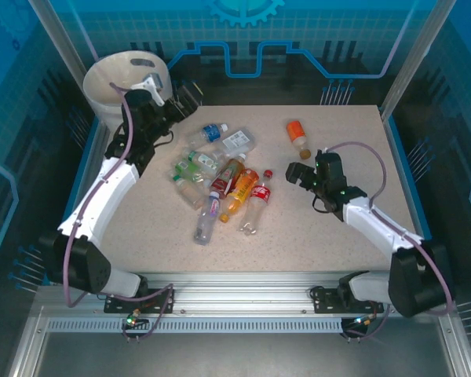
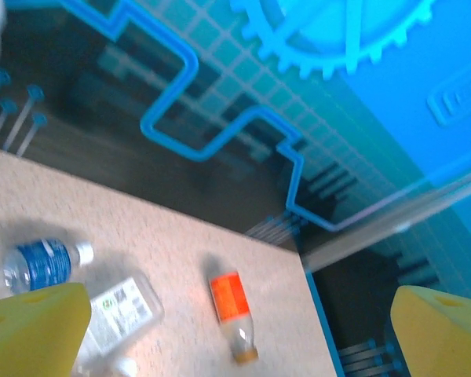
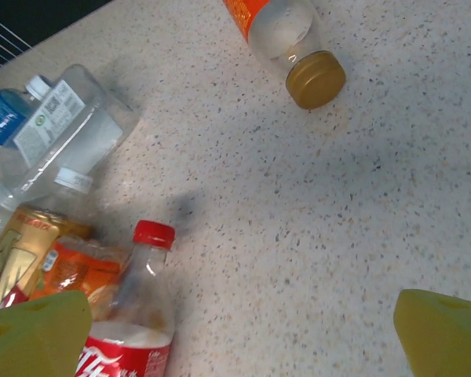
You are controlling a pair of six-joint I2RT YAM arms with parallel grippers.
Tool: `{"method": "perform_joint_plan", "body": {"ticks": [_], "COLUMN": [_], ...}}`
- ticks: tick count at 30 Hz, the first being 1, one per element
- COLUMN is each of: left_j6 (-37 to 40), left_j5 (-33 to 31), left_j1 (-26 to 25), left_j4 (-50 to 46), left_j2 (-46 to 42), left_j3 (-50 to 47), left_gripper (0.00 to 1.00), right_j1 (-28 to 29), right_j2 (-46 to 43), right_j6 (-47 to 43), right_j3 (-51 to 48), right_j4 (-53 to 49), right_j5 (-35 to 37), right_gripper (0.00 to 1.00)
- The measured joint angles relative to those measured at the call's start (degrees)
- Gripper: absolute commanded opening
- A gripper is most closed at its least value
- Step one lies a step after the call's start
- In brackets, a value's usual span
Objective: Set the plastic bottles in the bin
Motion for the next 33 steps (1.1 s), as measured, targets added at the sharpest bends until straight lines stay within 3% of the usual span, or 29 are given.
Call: {"method": "perform_joint_plan", "body": {"ticks": [10, 21, 29, 33], "left_j6": [1.0, 1.3, 1.2, 0.8], "left_j5": [-0.7, -1.9, -1.8, -1.4], "left_j1": [-0.1, -0.1, -0.1, -0.1], "left_j4": [-8.6, -10.5, -10.6, -10.6], "left_j2": [-7.4, -10.6, -9.9, -8.5], "left_j3": [-10.5, -15.0, -15.1, -15.1], "left_gripper": [0.99, 0.99, 0.99, 0.99], "right_j1": [-1.6, -9.6, -9.5, -9.0], "right_j2": [22.4, 46.5, 55.2, 57.6], "right_j6": [-14.5, -27.5, -32.2, -33.5], "right_j3": [23.8, 49.4, 58.2, 61.8], "right_j4": [-5.7, -21.8, -29.4, -32.1], "right_j5": [-0.9, -1.0, -1.9, -0.7], "right_gripper": [1.00, 0.99, 0.90, 0.80]}}
